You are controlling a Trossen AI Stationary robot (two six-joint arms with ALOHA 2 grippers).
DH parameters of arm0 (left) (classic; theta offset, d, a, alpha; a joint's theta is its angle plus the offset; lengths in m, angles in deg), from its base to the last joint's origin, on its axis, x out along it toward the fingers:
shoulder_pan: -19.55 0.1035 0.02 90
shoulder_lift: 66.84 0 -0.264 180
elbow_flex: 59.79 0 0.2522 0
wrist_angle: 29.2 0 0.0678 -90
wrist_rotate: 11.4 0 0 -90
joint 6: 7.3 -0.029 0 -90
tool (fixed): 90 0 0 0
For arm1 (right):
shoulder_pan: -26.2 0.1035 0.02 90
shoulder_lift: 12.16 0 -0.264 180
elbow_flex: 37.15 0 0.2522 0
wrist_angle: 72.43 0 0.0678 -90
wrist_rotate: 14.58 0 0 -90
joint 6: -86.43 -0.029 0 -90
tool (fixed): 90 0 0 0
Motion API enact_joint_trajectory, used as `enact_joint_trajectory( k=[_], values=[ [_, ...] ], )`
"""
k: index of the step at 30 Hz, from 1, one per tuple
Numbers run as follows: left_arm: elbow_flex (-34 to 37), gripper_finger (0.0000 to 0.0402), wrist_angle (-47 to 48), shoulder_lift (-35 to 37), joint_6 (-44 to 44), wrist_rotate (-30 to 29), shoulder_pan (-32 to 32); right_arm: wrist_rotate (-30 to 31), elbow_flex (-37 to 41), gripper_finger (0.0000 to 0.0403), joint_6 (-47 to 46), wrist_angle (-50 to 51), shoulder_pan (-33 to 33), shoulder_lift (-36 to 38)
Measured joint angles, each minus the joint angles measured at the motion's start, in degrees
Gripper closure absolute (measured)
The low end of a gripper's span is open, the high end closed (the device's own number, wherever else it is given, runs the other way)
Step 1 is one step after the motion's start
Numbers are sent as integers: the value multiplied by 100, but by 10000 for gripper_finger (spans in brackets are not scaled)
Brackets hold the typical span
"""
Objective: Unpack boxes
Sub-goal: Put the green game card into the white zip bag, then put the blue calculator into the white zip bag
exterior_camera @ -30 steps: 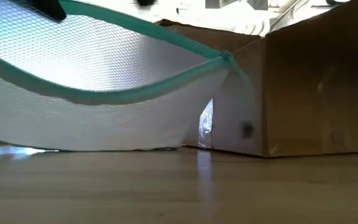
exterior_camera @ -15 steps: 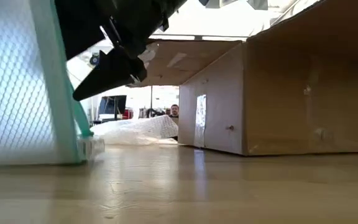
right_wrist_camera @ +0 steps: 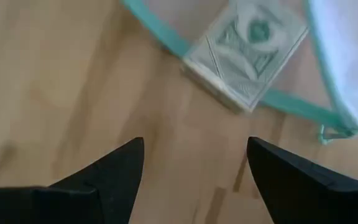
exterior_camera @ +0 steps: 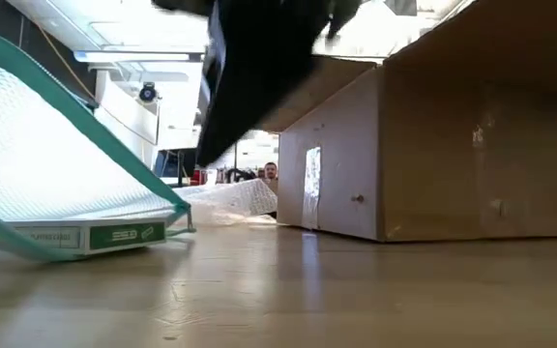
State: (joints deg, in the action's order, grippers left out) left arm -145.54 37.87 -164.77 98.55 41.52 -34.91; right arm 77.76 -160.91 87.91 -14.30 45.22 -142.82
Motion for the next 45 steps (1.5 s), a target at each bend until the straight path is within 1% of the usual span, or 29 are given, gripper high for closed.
enact_joint_trajectory(
  k=[3,5,8,13,14,15,17,18,19,21,23,26,29,31,33,36,38,39,41,43,45],
  values=[
    [0,402,0,0,-192,-13,11,-113,131,150,41,-369,-71,-284],
    [0,402,2,0,-293,-47,17,-477,146,169,22,-613,-128,-467],
    [0,402,0,0,-305,-46,20,-963,146,209,-105,-1088,-208,-624],
    [0,402,-6,-4,-472,-43,20,-1037,142,275,-108,-1557,-329,-727],
    [0,402,-11,-4,-526,-42,20,-988,144,285,-58,-1772,-357,-732],
    [0,402,-15,-4,-569,-33,20,-799,144,294,-34,-2102,-381,-739],
    [0,402,-17,-4,-585,48,22,197,142,310,-208,-2980,-397,-815],
    [0,402,-13,-4,-577,74,22,538,142,315,-208,-3338,-404,-833],
    [0,402,-13,-4,-556,86,22,615,142,319,-121,-3531,-402,-838],
    [0,402,-19,-4,-445,143,17,390,142,323,-8,-3700,-411,-818],
    [0,402,-21,-4,-374,272,-5,110,142,324,102,-3426,-373,-685],
    [0,402,5,-4,-366,493,-45,-193,142,325,442,-2599,-316,-358],
    [0,402,57,-5,-349,639,-76,-361,140,325,760,-1754,-261,-97],
    [0,402,101,-4,-353,673,-85,-537,141,322,1338,-1409,-211,-38],
    [0,402,142,-6,-353,683,-106,-584,142,310,1978,-1280,-113,-42],
    [0,402,193,-7,-297,614,-107,-511,142,275,2576,-1523,51,-208],
    [0,402,227,-5,-214,515,-107,-392,142,245,2653,-1989,124,-397],
    [0,402,239,-5,-156,434,-107,-261,142,230,2664,-2224,139,-504],
    [0,402,247,-6,-97,285,-101,184,142,205,2720,-2677,141,-669],
    [0,402,241,-4,-93,205,-101,553,142,187,2826,-3061,135,-838],
    [0,402,241,-4,-91,201,-101,634,142,177,3011,-3230,92,-1005]
  ],
)
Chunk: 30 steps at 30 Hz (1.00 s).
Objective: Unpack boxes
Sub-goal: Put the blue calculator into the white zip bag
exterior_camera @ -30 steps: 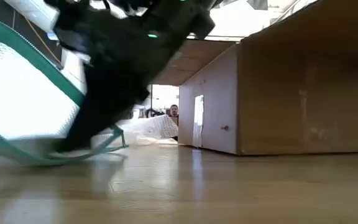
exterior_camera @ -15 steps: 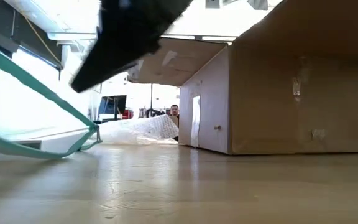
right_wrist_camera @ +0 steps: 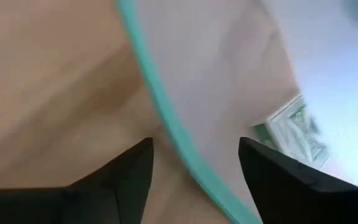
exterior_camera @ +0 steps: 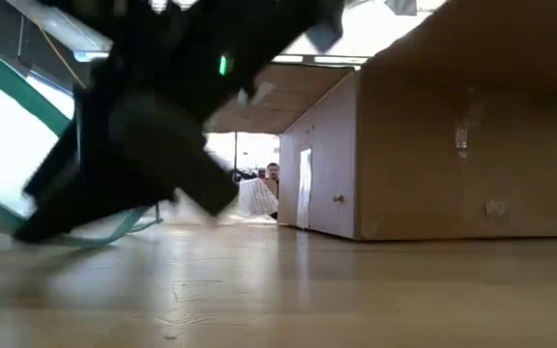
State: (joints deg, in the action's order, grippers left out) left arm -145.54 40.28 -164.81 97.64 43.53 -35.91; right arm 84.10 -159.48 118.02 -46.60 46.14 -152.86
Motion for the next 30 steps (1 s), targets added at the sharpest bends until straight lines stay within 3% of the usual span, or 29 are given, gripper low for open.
enact_joint_trajectory(
  k=[3,7,12,18,26,30],
  values=[
    [0,402,-4,0,4,-5,-8,-229,4,179,40,-168,-91,-97],
    [0,402,-76,5,178,-160,-30,-522,1,216,58,-302,-226,-109],
    [-160,402,-295,70,142,-666,-174,-609,0,287,-179,-365,-320,-110],
    [-415,402,337,83,566,-1054,-508,99,-145,393,-329,477,-173,77],
    [-387,402,1440,85,1623,-1288,-715,1268,-1316,401,-63,1789,299,745],
    [-387,402,1876,172,1860,-1427,-821,1168,-1900,402,-68,2118,354,754]
  ],
)
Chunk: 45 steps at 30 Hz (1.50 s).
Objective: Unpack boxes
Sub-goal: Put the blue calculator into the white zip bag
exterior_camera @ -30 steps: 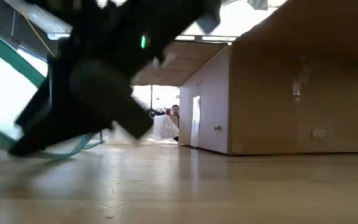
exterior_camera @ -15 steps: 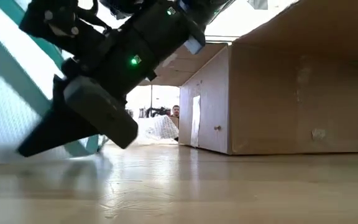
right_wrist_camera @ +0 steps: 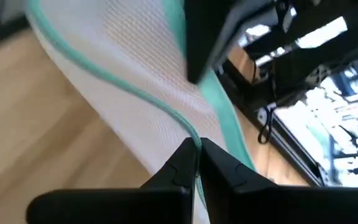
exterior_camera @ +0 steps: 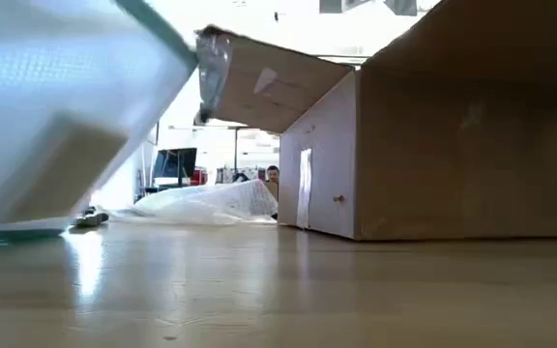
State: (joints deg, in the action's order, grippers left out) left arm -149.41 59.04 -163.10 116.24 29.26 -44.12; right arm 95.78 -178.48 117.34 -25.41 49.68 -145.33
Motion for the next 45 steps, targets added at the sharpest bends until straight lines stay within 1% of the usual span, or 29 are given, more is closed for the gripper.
enact_joint_trajectory(
  k=[2,5,8,10,12,16,19,22,24,26,30,32,34,36,39,42,45],
  values=[
    [-2,402,132,2,25,16,-39,-166,22,402,-97,59,-8,0],
    [0,402,139,1,-64,-13,-8,-404,315,402,-516,364,-56,-25],
    [0,402,-8,-64,-192,-174,116,-777,752,402,-810,596,-96,-33],
    [1,402,-173,-140,-386,-287,233,-907,937,394,-864,865,-126,-43],
    [0,402,-321,-236,-576,-329,367,-976,941,376,-884,1322,-159,-55],
    [4,402,-597,-500,-931,-273,688,-1041,582,318,-848,2496,-256,62],
    [4,402,-712,-695,-1093,-17,891,-1226,455,278,-743,3350,-418,408],
    [4,402,-710,-892,-1128,242,1079,-1646,457,257,-639,4006,-644,883],
    [4,402,-704,-1016,-1132,280,1164,-1785,464,253,-590,4428,-794,1247],
    [4,402,-710,-1124,-1221,280,1221,-1794,464,254,-532,4744,-992,1673],
    [4,402,-647,-1208,-1560,251,1341,-1840,569,261,-610,5044,-1605,2607],
    [4,402,-567,-1223,-1632,263,1404,-1826,913,264,-672,4914,-2008,3127],
    [4,402,-448,-1223,-1628,262,1453,-1876,1430,265,-724,4600,-2455,3668],
    [4,402,-378,-1221,-1628,259,1470,-2103,2118,265,-801,4209,-2925,4199],
    [4,402,-301,-1221,-1628,217,1466,-2549,3366,265,-954,3454,-3611,4897],
    [4,402,-193,-1221,-1626,219,1464,-2726,4565,265,-951,2693,-4121,5373],
    [4,402,-75,-1221,-1569,242,1487,-2761,5440,251,-514,2287,-4373,5498]
  ],
)
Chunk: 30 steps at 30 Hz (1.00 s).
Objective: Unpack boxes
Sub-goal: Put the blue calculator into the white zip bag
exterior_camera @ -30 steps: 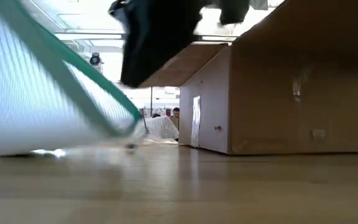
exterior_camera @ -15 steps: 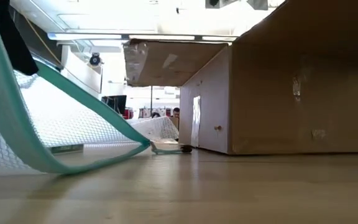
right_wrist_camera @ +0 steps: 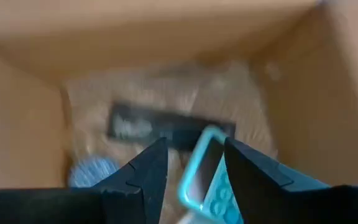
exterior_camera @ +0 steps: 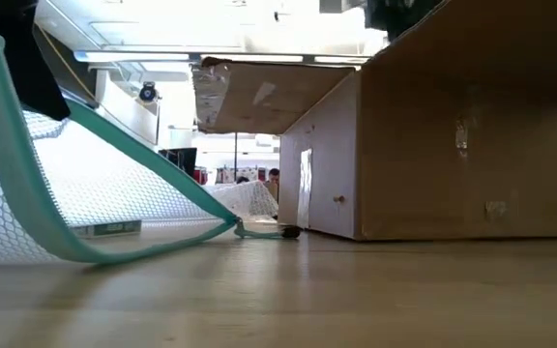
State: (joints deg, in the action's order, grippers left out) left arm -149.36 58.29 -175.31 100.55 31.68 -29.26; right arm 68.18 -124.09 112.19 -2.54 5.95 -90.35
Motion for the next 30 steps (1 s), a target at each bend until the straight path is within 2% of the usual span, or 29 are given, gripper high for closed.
enact_joint_trajectory(
  k=[3,7,10,13,17,22,26,30],
  values=[
    [0,402,20,0,11,12,46,12,608,213,291,-393,4,-130],
    [0,402,16,0,-140,-5,119,108,1086,144,301,-1047,176,-569],
    [0,402,2,0,-323,-20,161,943,1262,112,277,-1479,378,-986],
    [0,402,-6,0,-391,-33,165,1801,1323,109,294,-1579,508,-1401],
    [0,402,-19,0,-502,-55,147,2243,1323,137,267,-1717,479,-1893],
    [0,402,-30,0,-505,-80,141,2682,1315,193,16,-1712,282,-2268],
    [0,402,-48,0,-505,-80,141,2937,1310,272,-317,-1679,120,-2242],
    [0,402,-52,0,-505,-84,114,3514,1299,366,-398,-1619,150,-1902]
  ],
)
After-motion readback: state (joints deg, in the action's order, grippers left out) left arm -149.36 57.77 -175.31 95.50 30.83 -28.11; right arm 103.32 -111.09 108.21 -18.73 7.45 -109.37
